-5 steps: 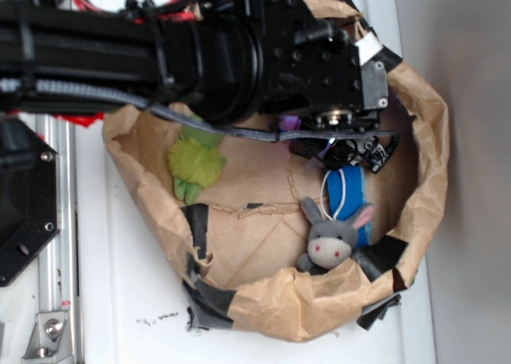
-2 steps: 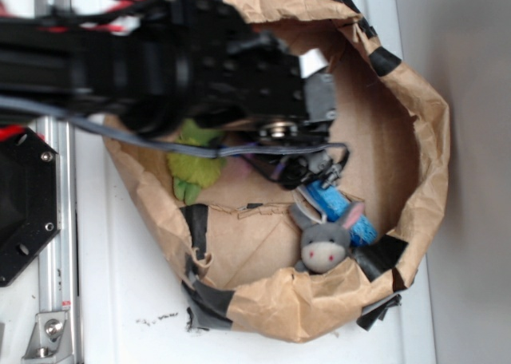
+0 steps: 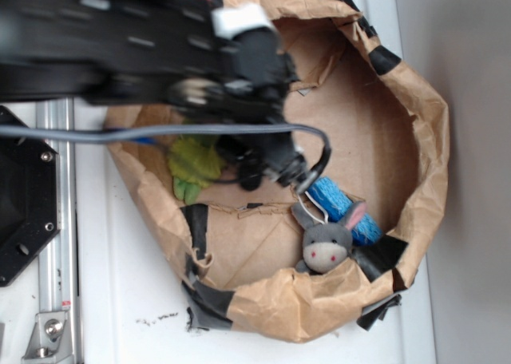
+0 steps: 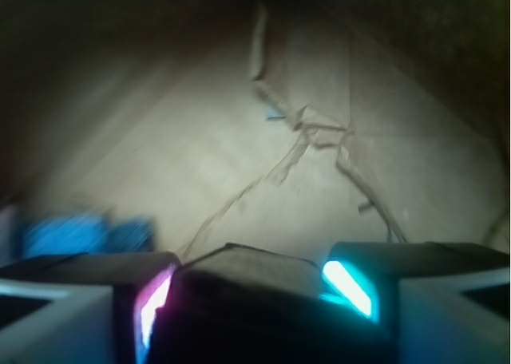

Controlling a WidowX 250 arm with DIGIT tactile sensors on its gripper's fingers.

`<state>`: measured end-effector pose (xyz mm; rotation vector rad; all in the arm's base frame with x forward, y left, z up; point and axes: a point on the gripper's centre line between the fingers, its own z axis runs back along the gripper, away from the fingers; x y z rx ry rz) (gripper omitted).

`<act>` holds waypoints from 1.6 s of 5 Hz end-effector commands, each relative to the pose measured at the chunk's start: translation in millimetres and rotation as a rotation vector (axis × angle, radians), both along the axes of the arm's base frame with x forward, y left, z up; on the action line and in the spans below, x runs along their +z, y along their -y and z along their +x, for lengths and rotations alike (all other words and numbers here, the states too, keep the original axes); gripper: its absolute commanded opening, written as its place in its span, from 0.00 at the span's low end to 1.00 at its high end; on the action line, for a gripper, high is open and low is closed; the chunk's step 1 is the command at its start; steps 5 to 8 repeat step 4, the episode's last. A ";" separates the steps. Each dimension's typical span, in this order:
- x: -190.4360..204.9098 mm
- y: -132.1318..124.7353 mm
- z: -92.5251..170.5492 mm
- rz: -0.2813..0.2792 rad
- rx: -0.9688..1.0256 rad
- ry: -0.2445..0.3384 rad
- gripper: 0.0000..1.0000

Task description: Grab the black box.

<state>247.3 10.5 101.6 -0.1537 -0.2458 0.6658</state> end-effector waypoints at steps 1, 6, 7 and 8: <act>26.1 -3.8 2.6 -0.026 -0.061 0.052 0.00; 17.9 -6.2 27.9 0.034 -0.082 -0.020 0.00; 17.9 -6.2 27.9 0.034 -0.082 -0.020 0.00; 17.9 -6.2 27.9 0.034 -0.082 -0.020 0.00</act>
